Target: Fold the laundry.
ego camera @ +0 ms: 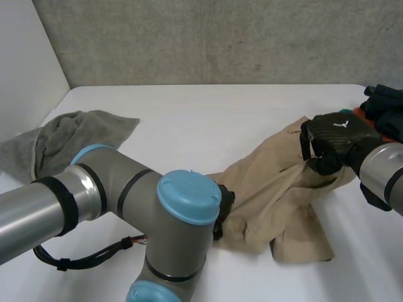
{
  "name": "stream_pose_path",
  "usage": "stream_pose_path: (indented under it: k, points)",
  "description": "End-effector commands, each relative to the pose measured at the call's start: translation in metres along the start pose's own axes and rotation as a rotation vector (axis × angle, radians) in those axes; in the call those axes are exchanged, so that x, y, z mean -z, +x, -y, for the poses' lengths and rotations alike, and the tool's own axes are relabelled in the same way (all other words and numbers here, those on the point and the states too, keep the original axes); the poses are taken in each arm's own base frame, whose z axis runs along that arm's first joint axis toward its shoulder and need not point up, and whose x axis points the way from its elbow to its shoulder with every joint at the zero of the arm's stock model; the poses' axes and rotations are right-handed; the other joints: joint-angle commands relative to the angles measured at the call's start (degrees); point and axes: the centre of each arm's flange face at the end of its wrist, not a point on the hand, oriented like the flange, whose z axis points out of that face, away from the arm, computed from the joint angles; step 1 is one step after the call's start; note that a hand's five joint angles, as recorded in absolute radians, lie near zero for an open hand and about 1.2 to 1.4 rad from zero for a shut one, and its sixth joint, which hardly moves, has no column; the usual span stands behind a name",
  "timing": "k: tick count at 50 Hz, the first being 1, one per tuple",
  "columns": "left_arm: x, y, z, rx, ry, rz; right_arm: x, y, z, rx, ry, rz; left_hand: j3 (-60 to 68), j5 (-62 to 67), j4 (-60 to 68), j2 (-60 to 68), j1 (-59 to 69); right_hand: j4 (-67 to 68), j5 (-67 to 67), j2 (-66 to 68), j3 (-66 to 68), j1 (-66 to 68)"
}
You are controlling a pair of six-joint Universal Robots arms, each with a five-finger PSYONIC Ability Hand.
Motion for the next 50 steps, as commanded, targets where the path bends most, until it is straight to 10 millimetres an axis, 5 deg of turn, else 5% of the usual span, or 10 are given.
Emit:
stream_pose_path:
  k: [1, 8, 12, 21, 27, 33, 38, 39, 42, 50]
  points:
    - [0.004, -0.035, 0.028, 0.097, 0.103, 0.188, -0.016, 0.005, -0.011, -0.001, -0.04, -0.01, 17.81, 18.09, 17.46, 16.85, 16.7, 11.47, 12.48, 12.5, 12.12, 15.08]
    - [0.009, -0.074, 0.057, 0.142, 0.218, 0.207, -0.031, 0.003, -0.023, 0.03, -0.093, 0.004, 17.81, 18.09, 17.46, 16.85, 16.7, 11.47, 12.48, 12.5, 12.12, 15.08]
    - [0.003, -0.088, 0.056, 0.104, 0.193, 0.221, -0.026, -0.008, -0.026, 0.084, -0.172, 0.058, 17.81, 18.09, 17.46, 16.85, 16.7, -32.47, -31.46, -31.44, -31.82, -28.86]
    - [-0.002, -0.084, 0.044, 0.076, 0.111, 0.205, 0.011, -0.021, -0.025, 0.235, -0.337, 0.107, 17.81, 18.09, 17.46, 16.85, 16.7, -58.34, -57.34, -57.32, -57.7, -54.73]
    - [-0.005, -0.085, 0.043, 0.096, 0.092, 0.207, 0.015, -0.033, -0.044, 0.247, -0.36, 0.116, 17.81, 18.09, 17.46, 16.85, 16.7, -58.53, -57.52, -57.5, -57.88, -54.92]
    - [-0.001, -0.092, 0.042, 0.128, 0.067, 0.209, -0.018, -0.038, -0.077, 0.283, -0.251, 0.06, 17.81, 18.09, 17.46, 16.85, 16.7, -51.32, -50.32, -50.29, -50.67, -47.71]
    - [0.006, -0.094, 0.041, 0.145, 0.046, 0.185, -0.044, -0.038, -0.092, 0.337, -0.189, 0.004, 17.81, 18.09, 17.46, 16.85, 16.7, -13.07, -12.06, -12.04, -12.42, -9.45]
    - [0.01, -0.095, 0.043, 0.148, 0.041, 0.177, -0.048, -0.036, -0.09, 0.362, -0.172, -0.022, 17.81, 18.09, 17.46, 16.85, 16.7, 11.23, 12.23, 12.25, 11.87, 14.84]
    - [0.018, -0.1, 0.052, 0.159, 0.065, 0.172, -0.052, -0.029, -0.074, 0.382, -0.117, -0.073, 17.81, 18.09, 17.46, 16.85, 16.7, 11.47, 12.48, 12.5, 12.12, 15.08]
    - [0.079, -0.15, 0.137, 0.212, 0.371, 0.257, -0.016, -0.005, 0.057, 0.337, 0.27, -0.178, 17.81, 18.09, 17.46, 16.85, 16.7, 11.47, 12.48, 12.5, 12.12, 15.08]
